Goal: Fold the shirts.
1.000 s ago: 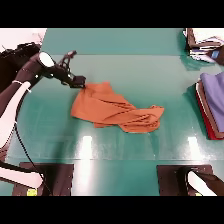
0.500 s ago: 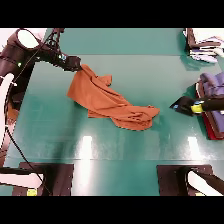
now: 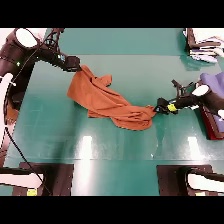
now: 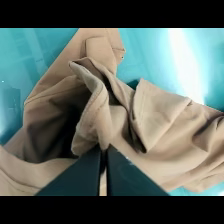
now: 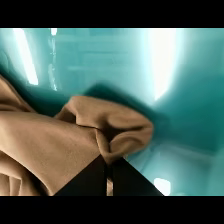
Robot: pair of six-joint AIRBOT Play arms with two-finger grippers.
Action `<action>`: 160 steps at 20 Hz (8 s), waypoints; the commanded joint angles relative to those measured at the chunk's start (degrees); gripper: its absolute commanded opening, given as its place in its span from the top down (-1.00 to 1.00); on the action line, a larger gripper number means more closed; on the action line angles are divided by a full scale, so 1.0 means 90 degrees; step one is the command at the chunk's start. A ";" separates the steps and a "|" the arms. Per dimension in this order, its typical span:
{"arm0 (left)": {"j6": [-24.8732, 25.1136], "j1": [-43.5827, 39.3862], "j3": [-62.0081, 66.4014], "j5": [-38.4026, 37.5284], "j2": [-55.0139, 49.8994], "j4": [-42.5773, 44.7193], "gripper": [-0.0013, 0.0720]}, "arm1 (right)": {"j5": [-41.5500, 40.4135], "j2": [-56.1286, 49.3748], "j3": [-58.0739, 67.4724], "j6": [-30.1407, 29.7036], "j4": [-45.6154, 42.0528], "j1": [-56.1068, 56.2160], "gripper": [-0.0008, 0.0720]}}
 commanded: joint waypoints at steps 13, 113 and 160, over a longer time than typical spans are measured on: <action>-0.0347 0.0002 0.1880 0.1071 0.3835 0.1083 0.90 | 0.0151 0.3757 0.4155 -0.0202 -0.1001 -0.0979 0.93; -0.0369 0.1715 0.2402 -0.0219 0.4473 -0.0308 0.90 | 0.1763 0.3871 0.5969 -0.0291 -0.1685 -0.2137 0.93; -0.0578 0.1253 -0.1139 -0.0787 -0.1018 0.1265 -0.50 | 0.1105 -0.1025 0.2742 -0.0002 -0.1931 -0.1076 -0.15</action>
